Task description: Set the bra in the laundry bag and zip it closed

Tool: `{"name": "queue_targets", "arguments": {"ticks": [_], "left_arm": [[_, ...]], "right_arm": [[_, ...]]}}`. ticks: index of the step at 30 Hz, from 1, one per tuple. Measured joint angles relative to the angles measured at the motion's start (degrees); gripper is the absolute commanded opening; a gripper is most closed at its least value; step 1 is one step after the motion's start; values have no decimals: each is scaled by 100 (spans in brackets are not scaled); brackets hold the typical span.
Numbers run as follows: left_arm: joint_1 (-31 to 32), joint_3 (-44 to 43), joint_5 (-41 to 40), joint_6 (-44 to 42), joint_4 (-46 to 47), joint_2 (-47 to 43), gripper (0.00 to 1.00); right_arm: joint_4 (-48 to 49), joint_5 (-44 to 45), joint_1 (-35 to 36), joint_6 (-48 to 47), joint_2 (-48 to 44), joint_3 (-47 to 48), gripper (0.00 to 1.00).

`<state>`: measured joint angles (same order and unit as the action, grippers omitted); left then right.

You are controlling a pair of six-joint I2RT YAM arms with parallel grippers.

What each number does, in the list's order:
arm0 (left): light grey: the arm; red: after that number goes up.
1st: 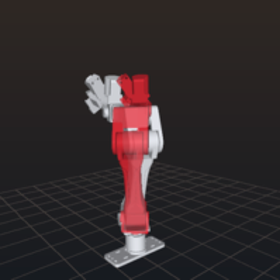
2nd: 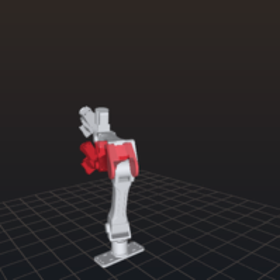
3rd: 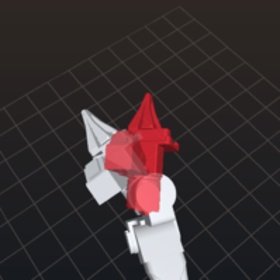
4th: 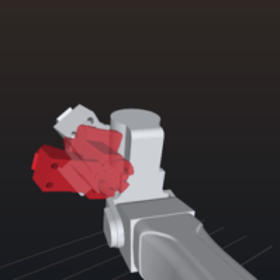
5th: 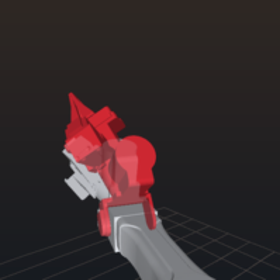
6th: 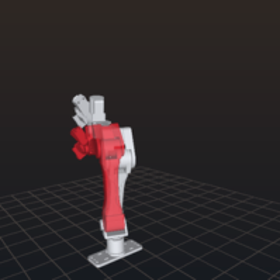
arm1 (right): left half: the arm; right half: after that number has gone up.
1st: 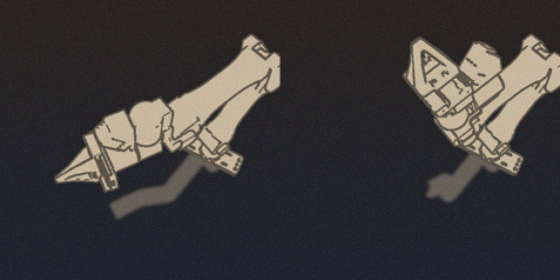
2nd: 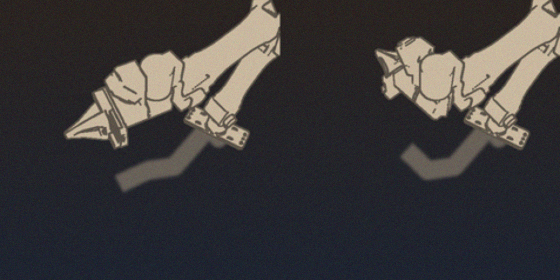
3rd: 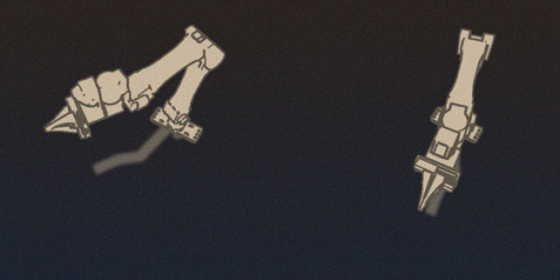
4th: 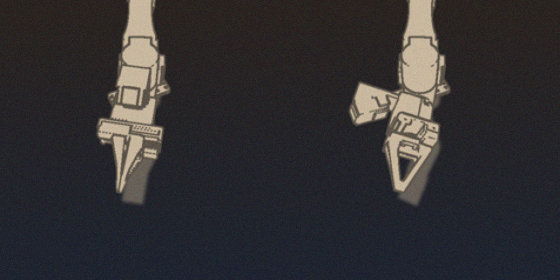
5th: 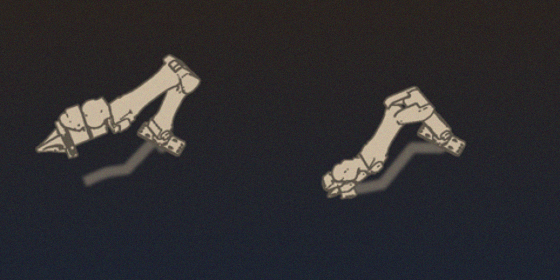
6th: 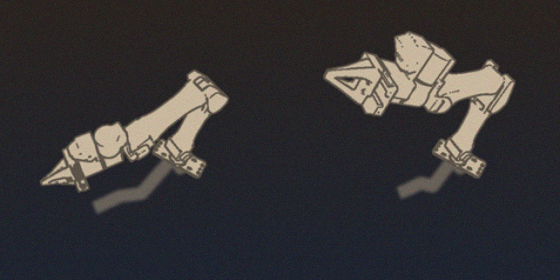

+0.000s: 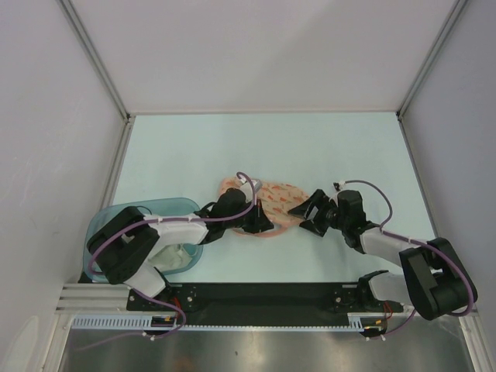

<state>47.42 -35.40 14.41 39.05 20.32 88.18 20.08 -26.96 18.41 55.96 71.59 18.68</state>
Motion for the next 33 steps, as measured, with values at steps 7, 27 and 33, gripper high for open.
{"name": "queue_targets", "arguments": {"ticks": [7,27,33], "left_arm": [[94,-127,81,9,-4,7,0],[262,-192,-76,-11,-162,61,0],[236,-114,-205,-57,-306,-142,0]], "right_arm": [[323,140,92,581,2,-59,78],[675,177,-514,765,673,-59,0],[400,-267,-986,184,988,208,6]]}}
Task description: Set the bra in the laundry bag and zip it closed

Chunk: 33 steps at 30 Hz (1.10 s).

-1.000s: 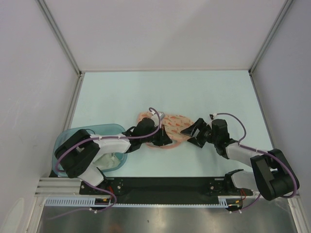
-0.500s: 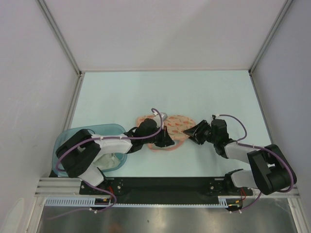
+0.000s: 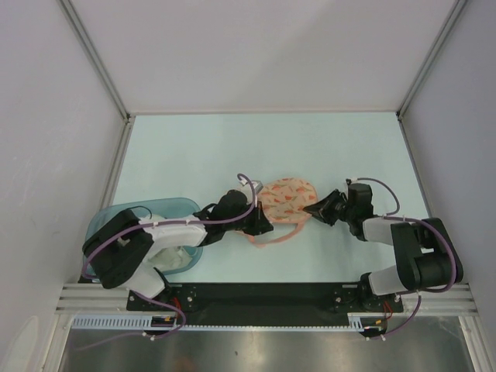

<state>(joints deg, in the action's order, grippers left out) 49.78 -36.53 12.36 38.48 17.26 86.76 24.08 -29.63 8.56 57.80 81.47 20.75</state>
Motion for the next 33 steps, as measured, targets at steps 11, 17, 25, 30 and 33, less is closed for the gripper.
{"name": "queue_targets", "arguments": {"ticks": [11,17,25,30,33], "left_arm": [[-116,376,-63,-146,-433,-723,0],[-120,560,-11,-142,-542,-911,0],[-114,647,7,-76,-590,-994,0],[-17,647,116,66,-431,-822,0],[66,647,190,164,-319,-680,0]], "right_arm": [[-1154,260,-181,-1397,59,833,38],[-1683,527,-243,-1923,68,1123,74],[-2529,758,-4,-2098,-984,675,83],[-2702,955,850,-1338,-2376,66,83],[-2361,1023,1241,-638,-3049,-385,82]]}}
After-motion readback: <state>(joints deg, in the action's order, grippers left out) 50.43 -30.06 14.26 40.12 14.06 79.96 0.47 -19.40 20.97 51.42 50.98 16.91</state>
